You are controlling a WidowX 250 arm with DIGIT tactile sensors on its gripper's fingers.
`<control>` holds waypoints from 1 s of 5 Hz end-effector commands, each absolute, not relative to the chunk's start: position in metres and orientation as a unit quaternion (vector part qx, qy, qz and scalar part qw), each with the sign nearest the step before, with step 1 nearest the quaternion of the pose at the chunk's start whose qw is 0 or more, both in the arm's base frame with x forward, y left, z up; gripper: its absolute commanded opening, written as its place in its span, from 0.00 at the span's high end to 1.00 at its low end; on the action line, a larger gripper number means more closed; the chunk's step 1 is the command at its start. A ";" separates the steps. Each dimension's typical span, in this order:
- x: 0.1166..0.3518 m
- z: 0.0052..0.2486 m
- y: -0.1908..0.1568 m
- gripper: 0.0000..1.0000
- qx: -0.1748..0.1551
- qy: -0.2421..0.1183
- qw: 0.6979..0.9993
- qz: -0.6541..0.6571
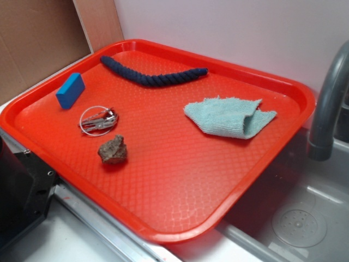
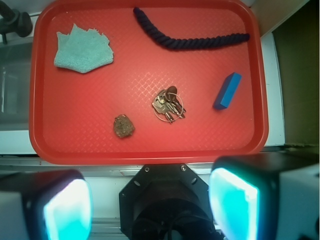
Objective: Grab the rock.
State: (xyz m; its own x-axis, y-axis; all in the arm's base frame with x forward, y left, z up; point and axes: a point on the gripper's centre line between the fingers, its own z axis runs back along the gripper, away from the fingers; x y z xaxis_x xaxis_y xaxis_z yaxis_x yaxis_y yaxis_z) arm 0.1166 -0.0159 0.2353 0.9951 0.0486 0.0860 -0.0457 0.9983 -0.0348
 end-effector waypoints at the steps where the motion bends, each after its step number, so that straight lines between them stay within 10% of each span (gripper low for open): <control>1: 0.117 0.235 -0.016 0.00 -0.016 -0.043 0.999 0.024; 5: 0.134 0.180 -0.049 0.00 0.000 -0.091 0.981 -0.170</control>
State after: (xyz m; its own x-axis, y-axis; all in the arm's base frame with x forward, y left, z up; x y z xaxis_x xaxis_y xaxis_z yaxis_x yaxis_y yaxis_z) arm 0.1312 -0.0454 0.1752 0.9361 -0.3101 0.1663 0.3106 0.9502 0.0233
